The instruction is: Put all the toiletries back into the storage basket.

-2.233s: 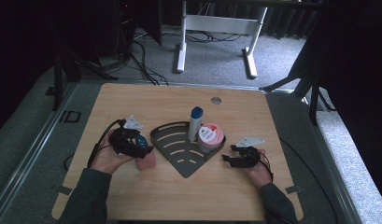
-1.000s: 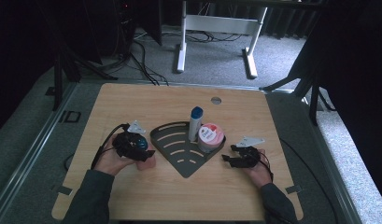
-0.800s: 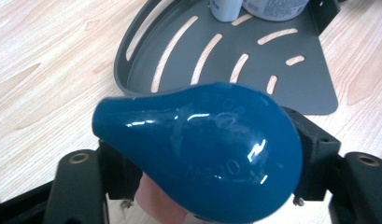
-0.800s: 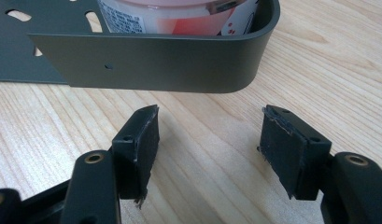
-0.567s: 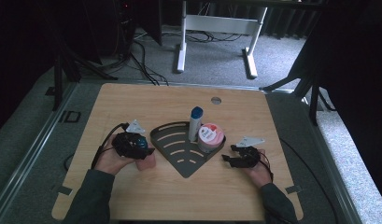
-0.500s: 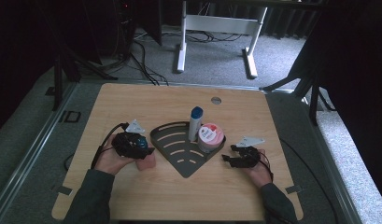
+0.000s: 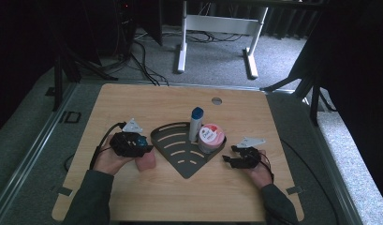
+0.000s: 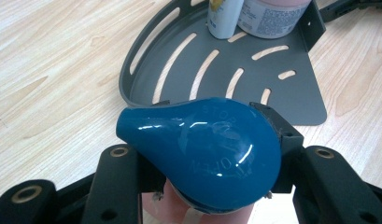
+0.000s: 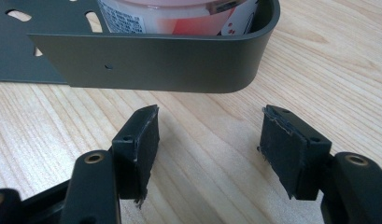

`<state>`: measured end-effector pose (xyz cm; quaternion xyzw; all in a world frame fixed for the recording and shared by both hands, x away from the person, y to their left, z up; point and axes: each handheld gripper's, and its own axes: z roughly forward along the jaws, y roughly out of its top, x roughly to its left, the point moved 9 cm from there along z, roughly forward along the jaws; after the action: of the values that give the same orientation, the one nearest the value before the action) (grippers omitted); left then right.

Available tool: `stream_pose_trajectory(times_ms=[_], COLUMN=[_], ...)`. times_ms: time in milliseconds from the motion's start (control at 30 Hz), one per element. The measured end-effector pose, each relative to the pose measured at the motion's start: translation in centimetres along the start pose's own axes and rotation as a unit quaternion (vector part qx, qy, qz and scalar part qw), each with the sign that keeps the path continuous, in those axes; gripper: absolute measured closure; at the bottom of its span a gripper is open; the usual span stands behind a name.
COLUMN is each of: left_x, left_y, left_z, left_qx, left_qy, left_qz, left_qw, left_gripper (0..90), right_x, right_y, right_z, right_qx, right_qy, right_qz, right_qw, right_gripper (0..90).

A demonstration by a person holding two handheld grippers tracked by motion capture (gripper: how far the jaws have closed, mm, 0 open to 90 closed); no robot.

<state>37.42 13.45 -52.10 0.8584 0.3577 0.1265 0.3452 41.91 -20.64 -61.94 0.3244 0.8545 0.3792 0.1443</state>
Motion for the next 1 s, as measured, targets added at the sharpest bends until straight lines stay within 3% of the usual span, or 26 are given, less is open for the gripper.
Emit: stream_pose_trajectory(times_ms=[367,633,1000], left_x=[-0.02,-0.13,-0.31], left_y=[0.14,0.28,0.81], left_z=[-0.01,-0.10,-0.88], left_qx=[0.004,0.014,0.010], left_qy=[0.011,0.024,0.019], left_qz=[-0.008,0.001,-0.002], left_qw=[0.9999,0.9996,0.9998], left_gripper=[53.0,53.2,53.2], right_x=[0.00,0.00,0.01], right_y=[0.00,0.01,0.01], right_z=[0.00,0.00,0.00], right_qx=[0.000,-0.001,-0.001], right_qy=[0.001,0.001,0.001], right_qz=[0.001,0.002,0.002], right_qw=[1.0000,1.0000,1.0000], right_gripper=[37.1,37.1,37.1])
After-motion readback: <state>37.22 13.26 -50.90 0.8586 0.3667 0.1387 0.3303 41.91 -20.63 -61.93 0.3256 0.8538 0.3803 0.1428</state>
